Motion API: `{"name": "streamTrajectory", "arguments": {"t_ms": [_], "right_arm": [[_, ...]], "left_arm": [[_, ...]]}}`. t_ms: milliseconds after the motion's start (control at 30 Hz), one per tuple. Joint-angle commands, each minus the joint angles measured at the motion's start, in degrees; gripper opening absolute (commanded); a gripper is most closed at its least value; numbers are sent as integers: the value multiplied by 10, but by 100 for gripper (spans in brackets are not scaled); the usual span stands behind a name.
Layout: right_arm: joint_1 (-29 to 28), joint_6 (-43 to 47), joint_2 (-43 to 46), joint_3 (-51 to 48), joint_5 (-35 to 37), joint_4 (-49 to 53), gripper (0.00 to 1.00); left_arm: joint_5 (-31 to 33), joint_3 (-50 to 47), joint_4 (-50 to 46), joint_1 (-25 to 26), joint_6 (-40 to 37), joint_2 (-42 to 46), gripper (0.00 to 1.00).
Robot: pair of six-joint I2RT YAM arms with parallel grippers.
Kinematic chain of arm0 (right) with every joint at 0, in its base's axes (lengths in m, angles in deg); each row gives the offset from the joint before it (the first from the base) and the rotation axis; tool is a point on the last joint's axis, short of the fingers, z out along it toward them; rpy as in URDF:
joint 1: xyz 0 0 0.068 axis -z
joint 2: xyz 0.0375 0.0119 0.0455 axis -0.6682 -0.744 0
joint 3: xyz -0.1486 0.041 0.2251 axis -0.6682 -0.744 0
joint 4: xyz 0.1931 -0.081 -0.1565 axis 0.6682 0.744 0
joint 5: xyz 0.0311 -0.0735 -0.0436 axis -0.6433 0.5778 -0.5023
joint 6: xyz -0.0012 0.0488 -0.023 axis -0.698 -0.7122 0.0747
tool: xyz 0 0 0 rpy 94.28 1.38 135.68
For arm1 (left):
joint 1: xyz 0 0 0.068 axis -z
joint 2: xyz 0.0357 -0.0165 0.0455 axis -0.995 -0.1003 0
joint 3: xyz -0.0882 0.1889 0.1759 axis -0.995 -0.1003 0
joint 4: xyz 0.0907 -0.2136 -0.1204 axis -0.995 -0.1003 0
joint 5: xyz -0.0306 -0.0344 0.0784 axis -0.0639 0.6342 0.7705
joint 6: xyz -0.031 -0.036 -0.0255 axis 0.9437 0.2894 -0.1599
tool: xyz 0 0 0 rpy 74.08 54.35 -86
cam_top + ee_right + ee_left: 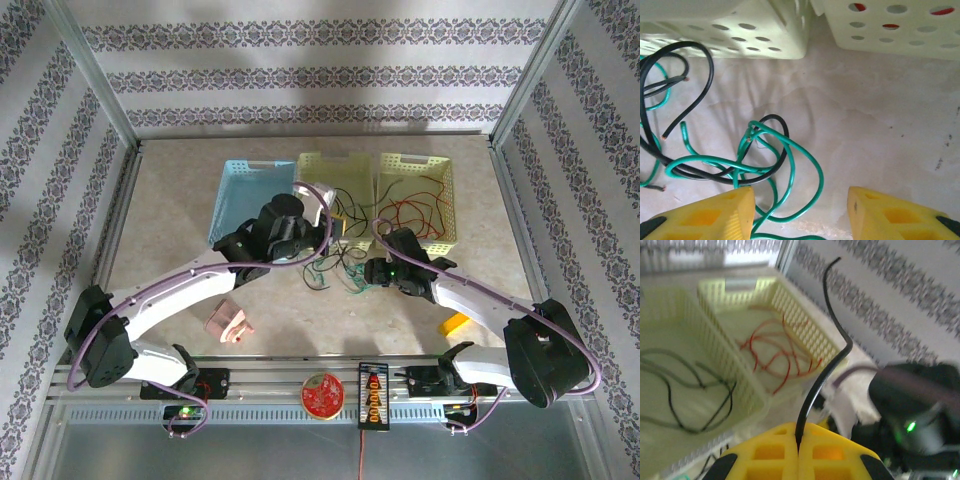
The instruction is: Untangle the cables
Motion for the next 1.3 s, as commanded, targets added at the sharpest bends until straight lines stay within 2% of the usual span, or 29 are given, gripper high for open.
{"name": "streamTrajectory", "arguments": {"t_ms": [0, 100, 167, 500, 633, 767, 1067, 1267], "right_arm": [[7, -10, 5, -5, 11, 1, 52], [8, -10, 1, -1, 7, 1, 52], [9, -12, 0, 1, 5, 1, 52], [19, -9, -3, 9, 3, 5, 52], [25, -9, 0, 8, 3, 5, 52], [28, -9, 3, 3, 0, 6, 52], [32, -12, 14, -9, 0, 4, 52], [33, -15, 14, -11, -2, 0, 52]], "left_arm": [[29, -10, -68, 9, 1, 5, 0], [21, -15, -96, 16, -12, 0, 0], [-12, -16, -101, 20, -19, -2, 0], [-306, 11, -90, 39, -61, 1, 0], [-361, 28, -67, 40, -62, 19, 0], [-317, 26, -30, 38, -74, 65, 0], [-32, -25, 72, 9, -95, 224, 0], [78, -51, 130, -12, -98, 285, 0]]}}
